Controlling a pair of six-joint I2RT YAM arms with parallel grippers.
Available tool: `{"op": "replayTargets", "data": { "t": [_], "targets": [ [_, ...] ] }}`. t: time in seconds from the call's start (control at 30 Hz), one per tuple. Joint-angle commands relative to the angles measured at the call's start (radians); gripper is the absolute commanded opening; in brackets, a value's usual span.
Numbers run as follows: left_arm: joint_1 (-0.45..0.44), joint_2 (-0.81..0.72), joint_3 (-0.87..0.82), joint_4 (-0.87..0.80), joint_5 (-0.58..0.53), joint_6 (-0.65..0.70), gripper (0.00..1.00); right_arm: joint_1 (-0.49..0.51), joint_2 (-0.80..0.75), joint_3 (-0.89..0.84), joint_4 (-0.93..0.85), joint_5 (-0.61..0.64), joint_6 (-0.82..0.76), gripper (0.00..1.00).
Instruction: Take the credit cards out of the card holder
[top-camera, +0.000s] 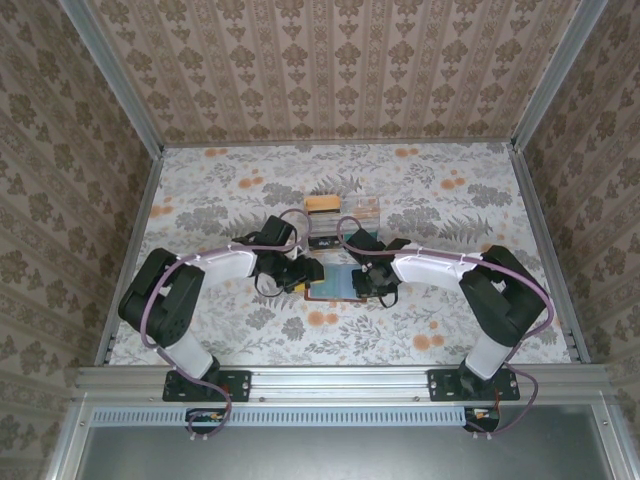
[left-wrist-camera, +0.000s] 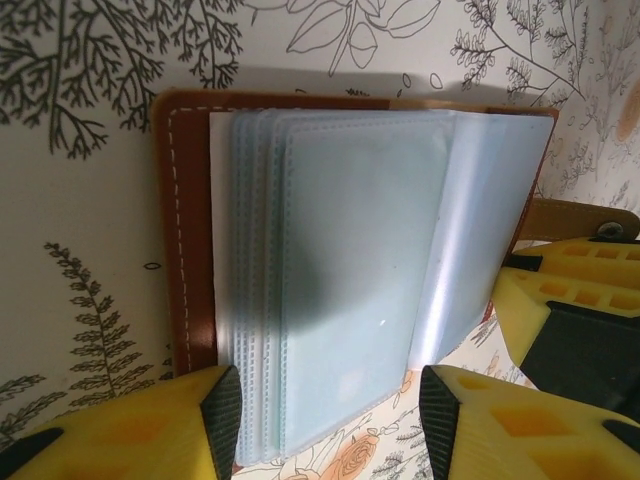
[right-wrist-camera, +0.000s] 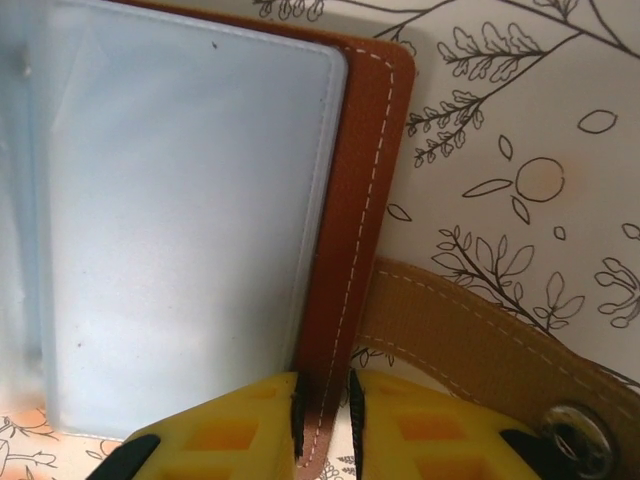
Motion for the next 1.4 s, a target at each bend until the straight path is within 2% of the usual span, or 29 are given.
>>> {"op": "replayTargets", "data": {
  "t": [0.0,0.27,0.57,0.83,1.37],
  "targets": [
    [-0.009,0.018,0.021,0.013,0.010,0.021,0.53,-0.003,0.016,-0.015,0.008,-0.015,0.015,0.22],
    [-0.013,0.022,0.023,0.018,0.014,0.025,0.49,-0.002,0.021,-0.022,0.014,-0.022,0.023,0.22],
    [-0.014,-0.051,0.051,-0.038,-0.046,0.040,0.49,-0.002,0.023,-0.028,0.017,-0.024,0.029,0.20],
    [-0.020,-0.005,0.065,-0.026,-0.013,0.049,0.48,-0.001,0.030,-0.027,0.018,-0.027,0.032,0.19],
    [-0.026,0.007,0.044,-0.080,-0.031,0.049,0.46,0.003,0.037,-0.020,0.022,-0.028,0.040,0.19]
  ]
}}
